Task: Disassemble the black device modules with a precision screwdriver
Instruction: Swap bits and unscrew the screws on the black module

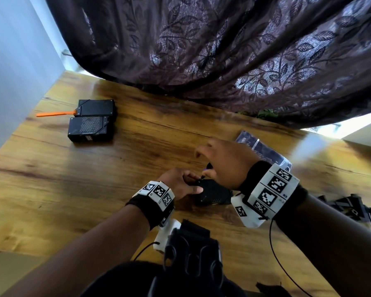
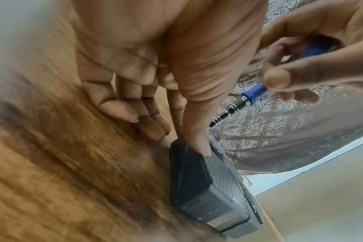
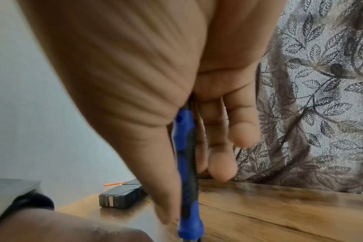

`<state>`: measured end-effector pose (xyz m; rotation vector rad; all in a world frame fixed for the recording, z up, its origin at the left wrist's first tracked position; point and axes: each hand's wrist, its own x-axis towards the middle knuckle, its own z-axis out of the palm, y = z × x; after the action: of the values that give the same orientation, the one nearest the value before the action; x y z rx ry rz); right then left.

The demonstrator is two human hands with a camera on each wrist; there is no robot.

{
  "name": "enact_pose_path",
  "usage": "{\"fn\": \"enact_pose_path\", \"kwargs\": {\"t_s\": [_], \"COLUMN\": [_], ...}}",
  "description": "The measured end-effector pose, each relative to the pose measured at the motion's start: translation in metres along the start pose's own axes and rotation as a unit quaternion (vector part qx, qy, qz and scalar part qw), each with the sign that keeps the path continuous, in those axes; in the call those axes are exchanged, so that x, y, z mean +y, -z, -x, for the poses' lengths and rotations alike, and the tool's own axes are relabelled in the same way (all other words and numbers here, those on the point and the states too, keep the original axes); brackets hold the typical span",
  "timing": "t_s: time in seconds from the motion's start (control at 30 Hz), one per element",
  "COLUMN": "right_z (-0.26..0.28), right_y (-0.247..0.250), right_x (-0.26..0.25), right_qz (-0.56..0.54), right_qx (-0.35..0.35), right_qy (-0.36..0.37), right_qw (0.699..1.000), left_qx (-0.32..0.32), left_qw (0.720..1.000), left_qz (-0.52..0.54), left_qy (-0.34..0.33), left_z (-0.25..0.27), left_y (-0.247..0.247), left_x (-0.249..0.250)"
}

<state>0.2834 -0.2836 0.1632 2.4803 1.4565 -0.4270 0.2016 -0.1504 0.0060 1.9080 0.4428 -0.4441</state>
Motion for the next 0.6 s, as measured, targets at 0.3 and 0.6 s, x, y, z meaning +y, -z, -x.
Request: {"fn": "enact_pose_path", "kwargs": {"t_s": [0.3, 0.6], "right_z": [-0.001, 0.005], "right_y": [-0.002, -0.007], "right_x": [0.000, 0.010], "right_qz": [-0.048, -0.051], "right_qx": [0.015, 0.012], "right_qy": [-0.004, -0.022], "right_qw": [0.999, 0.998], "left_qx": [-0.003, -0.006], "left_qw": [1.000, 1.000], "left_qz": [-0.009, -0.003], "left_qy": [-0.003, -0.007], "left_z": [0.001, -0.005], "left_y": [0.001, -0.002], "left_x": [0.002, -0.004]}}
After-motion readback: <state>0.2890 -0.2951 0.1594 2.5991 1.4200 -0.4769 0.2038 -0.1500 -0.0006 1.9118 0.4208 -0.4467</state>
